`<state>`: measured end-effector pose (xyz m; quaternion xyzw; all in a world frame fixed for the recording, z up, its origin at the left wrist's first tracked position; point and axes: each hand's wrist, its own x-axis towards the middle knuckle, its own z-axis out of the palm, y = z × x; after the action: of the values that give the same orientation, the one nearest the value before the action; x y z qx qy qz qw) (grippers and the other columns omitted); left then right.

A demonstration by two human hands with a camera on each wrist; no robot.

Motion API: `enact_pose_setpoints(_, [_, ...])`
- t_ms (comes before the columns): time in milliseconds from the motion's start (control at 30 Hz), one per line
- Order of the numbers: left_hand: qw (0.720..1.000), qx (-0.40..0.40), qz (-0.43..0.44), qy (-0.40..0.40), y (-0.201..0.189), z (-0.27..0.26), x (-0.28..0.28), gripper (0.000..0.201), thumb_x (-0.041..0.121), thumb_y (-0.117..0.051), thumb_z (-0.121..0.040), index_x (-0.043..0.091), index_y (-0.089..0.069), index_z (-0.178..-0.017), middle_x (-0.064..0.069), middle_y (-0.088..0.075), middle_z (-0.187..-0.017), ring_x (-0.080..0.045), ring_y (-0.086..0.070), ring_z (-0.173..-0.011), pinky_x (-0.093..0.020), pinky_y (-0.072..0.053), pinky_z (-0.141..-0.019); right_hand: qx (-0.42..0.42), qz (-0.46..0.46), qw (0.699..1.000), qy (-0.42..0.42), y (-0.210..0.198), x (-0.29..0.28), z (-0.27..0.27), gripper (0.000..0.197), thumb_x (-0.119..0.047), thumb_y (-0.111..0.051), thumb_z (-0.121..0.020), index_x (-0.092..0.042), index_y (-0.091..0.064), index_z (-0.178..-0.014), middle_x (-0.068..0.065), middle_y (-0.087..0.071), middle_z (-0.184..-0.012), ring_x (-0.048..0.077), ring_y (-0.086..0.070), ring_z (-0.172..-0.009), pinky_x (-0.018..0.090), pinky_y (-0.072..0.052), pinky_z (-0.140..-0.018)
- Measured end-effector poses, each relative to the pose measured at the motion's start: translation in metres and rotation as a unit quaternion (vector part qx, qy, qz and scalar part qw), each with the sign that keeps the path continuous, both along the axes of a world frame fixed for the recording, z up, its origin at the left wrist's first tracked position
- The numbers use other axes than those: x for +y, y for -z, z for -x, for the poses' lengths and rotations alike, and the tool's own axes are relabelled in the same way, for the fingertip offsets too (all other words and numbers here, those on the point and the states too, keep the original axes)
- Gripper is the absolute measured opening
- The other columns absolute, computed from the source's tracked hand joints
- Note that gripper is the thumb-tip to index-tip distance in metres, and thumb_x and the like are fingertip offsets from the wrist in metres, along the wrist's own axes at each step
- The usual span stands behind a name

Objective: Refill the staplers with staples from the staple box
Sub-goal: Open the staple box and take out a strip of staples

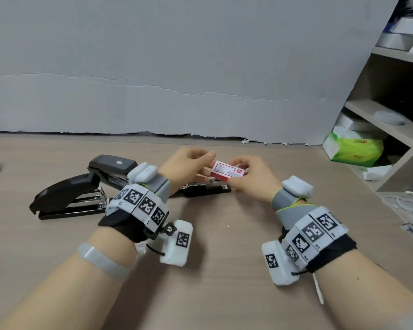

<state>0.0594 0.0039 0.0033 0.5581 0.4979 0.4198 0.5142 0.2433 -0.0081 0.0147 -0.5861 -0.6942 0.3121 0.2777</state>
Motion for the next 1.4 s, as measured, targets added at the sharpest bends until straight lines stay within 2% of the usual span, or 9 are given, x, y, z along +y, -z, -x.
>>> enact_pose_setpoints(133, [0.982,-0.174,0.055,-0.050,0.004,0.008,0.001,0.021,0.004,-0.057,-0.096,-0.010,-0.060,-0.111,-0.016,-0.068,-0.091,-0.014,-0.068,-0.065,-0.035,-0.061,-0.079,0.063,-0.037,0.997,0.026,-0.003,0.003,0.018,0.025,-0.019,-0.074,-0.065,-0.032,-0.062,-0.083,0.006,-0.074,-0.086,0.028,-0.072,-0.070,0.046,-0.060,-0.073])
enact_pose_setpoints(233, [0.963,-0.253,0.061,-0.073,0.008,0.017,0.003,0.024,-0.004,-0.060,-0.091,-0.016,-0.060,-0.111,-0.021,-0.070,-0.096,-0.020,-0.070,-0.076,-0.032,-0.060,-0.084,0.107,-0.047,0.993,0.022,-0.002,0.005,0.029,0.029,-0.012,-0.076,-0.071,-0.030,-0.063,-0.091,0.001,-0.073,-0.083,0.021,-0.069,-0.064,0.041,-0.061,-0.073])
enact_pose_setpoints(400, [0.931,-0.353,0.053,-0.077,0.008,0.030,0.005,0.026,0.006,-0.063,-0.092,-0.003,-0.063,-0.116,-0.015,-0.071,-0.103,-0.021,-0.069,-0.088,-0.027,-0.059,-0.083,0.253,-0.041,0.967,-0.003,-0.005,0.014,0.050,0.034,0.001,-0.077,-0.075,-0.016,-0.066,-0.102,0.002,-0.070,-0.091,0.011,-0.066,-0.068,0.030,-0.061,-0.065])
enact_pose_setpoints(567, [0.953,-0.291,0.019,-0.077,0.017,0.034,0.005,0.037,0.003,-0.062,-0.091,-0.002,-0.058,-0.128,-0.017,-0.067,-0.109,-0.025,-0.066,-0.091,-0.031,-0.057,-0.080,0.295,0.025,0.951,-0.088,0.006,0.023,0.055,0.041,0.001,-0.079,-0.075,-0.015,-0.067,-0.111,0.012,-0.068,-0.103,0.017,-0.067,-0.078,0.027,-0.056,-0.064])
enact_pose_setpoints(767, [0.969,-0.221,-0.019,-0.111,0.007,0.043,0.010,0.027,0.008,-0.065,-0.091,0.001,-0.065,-0.117,-0.015,-0.070,-0.096,-0.018,-0.066,-0.074,-0.027,-0.056,-0.071,0.438,0.143,0.866,-0.192,0.010,0.031,0.037,0.037,0.009,-0.052,-0.091,-0.004,-0.060,-0.125,0.017,-0.069,-0.101,0.029,-0.072,-0.078,0.028,-0.060,-0.070])
enact_pose_setpoints(967, [0.980,-0.074,-0.093,-0.162,-0.021,0.040,0.028,0.023,0.010,-0.066,-0.090,0.002,-0.068,-0.112,-0.011,-0.074,-0.091,-0.015,-0.067,-0.068,-0.025,-0.055,-0.063,0.361,0.087,0.917,-0.147,-0.016,0.054,0.044,0.032,0.013,-0.053,-0.090,0.000,-0.062,-0.118,0.020,-0.072,-0.092,0.030,-0.073,-0.073,0.031,-0.063,-0.070])
enact_pose_setpoints(1134, [0.974,0.042,-0.146,-0.171,-0.034,0.043,0.030,0.011,0.017,-0.060,-0.094,0.022,-0.069,-0.093,-0.011,-0.074,-0.087,-0.020,-0.065,-0.063,-0.038,-0.061,-0.068,0.301,0.024,0.941,-0.153,-0.028,0.060,0.054,0.028,0.009,-0.062,-0.087,0.004,-0.063,-0.115,0.022,-0.072,-0.089,0.029,-0.072,-0.073,0.037,-0.063,-0.073])
enact_pose_setpoints(1234, [0.975,0.100,-0.144,-0.135,-0.035,0.047,0.028,0.017,0.023,-0.061,-0.095,0.015,-0.068,-0.107,-0.013,-0.073,-0.094,-0.027,-0.072,-0.076,-0.041,-0.062,-0.069,0.289,0.019,0.944,-0.160,-0.025,0.061,0.057,0.026,0.010,-0.062,-0.087,0.000,-0.065,-0.111,0.020,-0.073,-0.086,0.028,-0.072,-0.072,0.038,-0.063,-0.073])
enact_pose_setpoints(1400, [0.992,0.008,-0.093,-0.090,-0.040,0.055,0.026,0.023,0.007,-0.055,-0.098,0.006,-0.060,-0.121,-0.018,-0.070,-0.101,-0.025,-0.070,-0.078,-0.040,-0.062,-0.073,0.280,0.029,0.945,-0.166,-0.027,0.066,0.051,0.026,0.010,-0.064,-0.086,0.002,-0.068,-0.110,0.019,-0.075,-0.087,0.027,-0.074,-0.074,0.032,-0.062,-0.070])
